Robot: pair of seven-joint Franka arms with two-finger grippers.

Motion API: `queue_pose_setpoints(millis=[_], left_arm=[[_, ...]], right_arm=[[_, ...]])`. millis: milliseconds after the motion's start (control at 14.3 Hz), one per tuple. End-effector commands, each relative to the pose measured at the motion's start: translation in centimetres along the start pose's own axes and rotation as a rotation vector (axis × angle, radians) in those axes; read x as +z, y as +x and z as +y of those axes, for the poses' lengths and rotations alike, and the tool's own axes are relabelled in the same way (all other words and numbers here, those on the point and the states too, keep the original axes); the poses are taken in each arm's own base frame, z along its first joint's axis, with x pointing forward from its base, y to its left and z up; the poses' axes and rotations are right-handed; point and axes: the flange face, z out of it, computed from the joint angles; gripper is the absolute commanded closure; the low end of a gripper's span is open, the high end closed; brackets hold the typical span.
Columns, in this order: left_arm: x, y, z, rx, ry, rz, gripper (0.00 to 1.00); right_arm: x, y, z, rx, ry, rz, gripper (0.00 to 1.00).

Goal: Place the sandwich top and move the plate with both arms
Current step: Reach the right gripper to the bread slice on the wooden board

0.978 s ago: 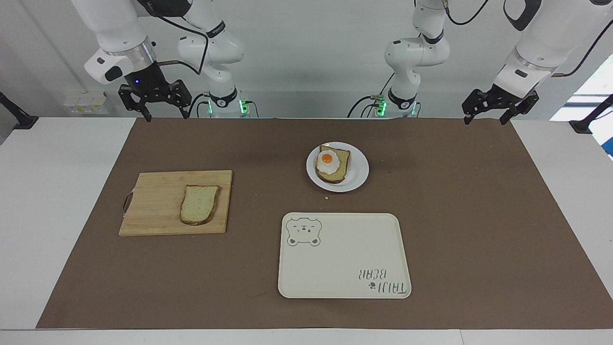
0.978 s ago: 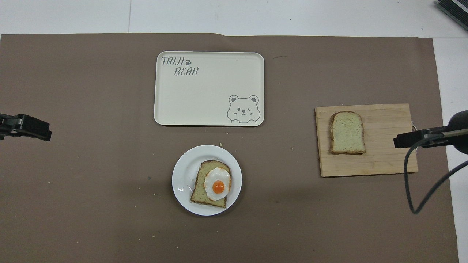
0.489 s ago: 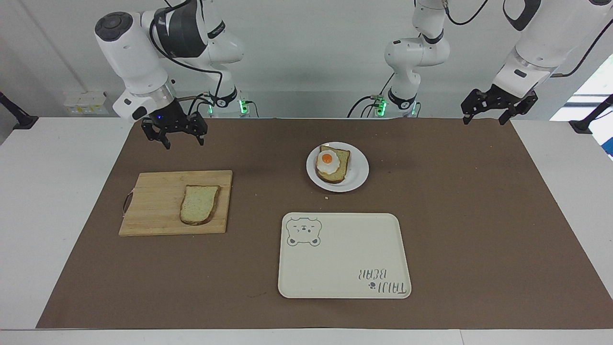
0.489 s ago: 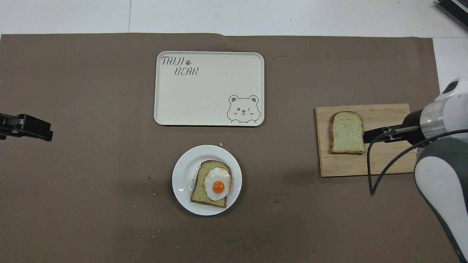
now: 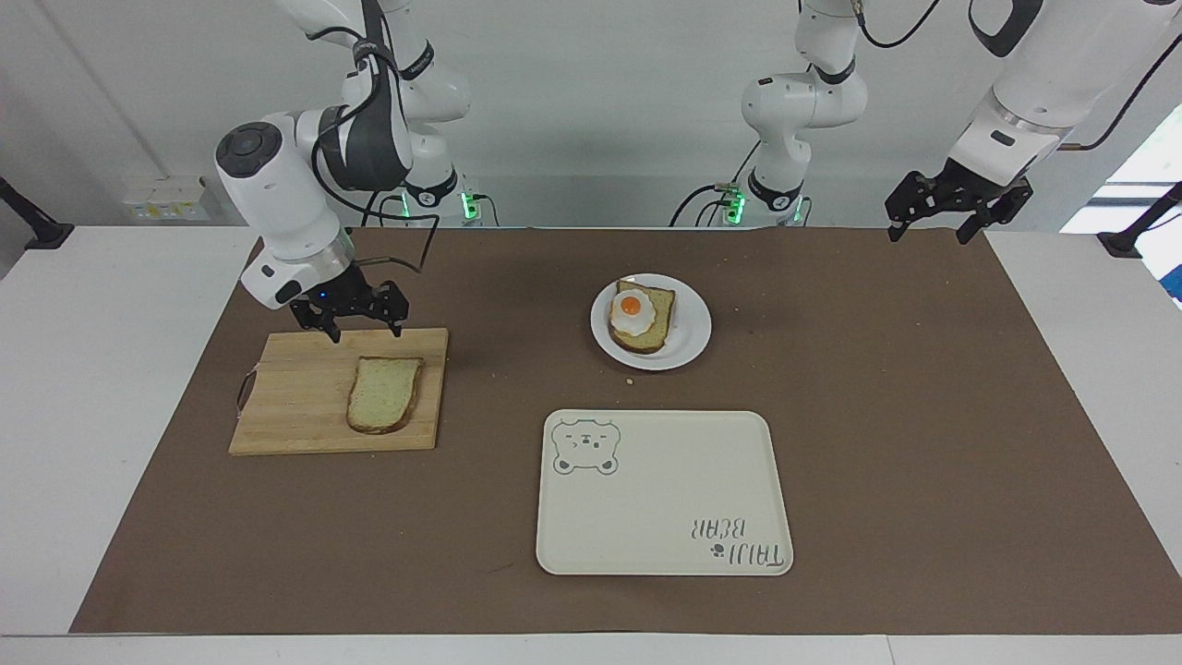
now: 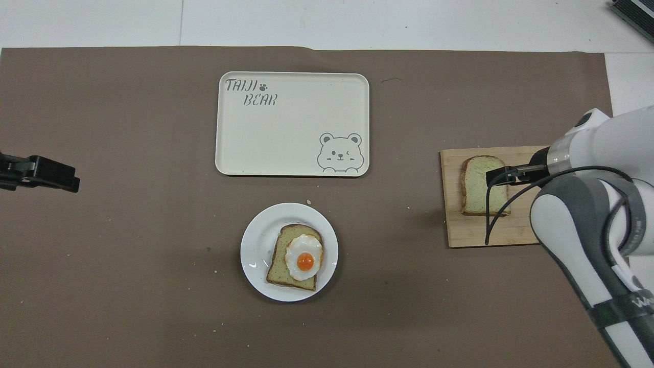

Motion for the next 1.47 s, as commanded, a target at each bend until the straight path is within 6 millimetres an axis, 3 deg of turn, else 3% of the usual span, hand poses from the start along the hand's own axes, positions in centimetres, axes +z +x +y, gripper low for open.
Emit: queue_pose_setpoints(millis=[0, 210, 419, 489, 699, 1118, 1327, 1397], left_arm=[[-0.5, -0.5, 0.4, -0.013, -0.009, 0.033, 0.0], [-0.9, -0.4, 0.6, 0.009, -0.012, 0.042, 0.0], [-0.9, -0.7, 0.7, 0.006, -0.013, 0.031, 0.0], [-0.9, -0.8, 0.7, 0.006, -0.013, 0.031, 0.0], [-0.7, -0.9, 0.7, 0.009, -0.013, 0.027, 0.0], [-0.6, -0.9, -0.1, 0.005, -0.075, 0.032, 0.0], [-0.3, -0.9, -0.3, 0.018, -0.081, 0.029, 0.0], [-0.3, -0.9, -0.2, 0.019, -0.1, 0.032, 0.0]], right_arm=[[1.4, 0.2, 2.4, -0.013, 0.017, 0.014, 0.0], [5.0, 0.7, 5.1, -0.016, 0.053, 0.024, 0.0], [6.9, 1.0, 6.0, -0.006, 0.053, 0.017, 0.0], [7.6, 0.9, 7.2, 0.016, 0.057, 0.026, 0.0], [9.8, 0.2, 7.6, 0.038, 0.092, 0.028, 0.0], [12.2, 0.4, 8.2, 0.052, 0.106, 0.016, 0.0], [12.4, 0.4, 8.3, 0.027, 0.105, 0.017, 0.0], [12.6, 0.2, 8.3, 0.006, 0.105, 0.017, 0.1]])
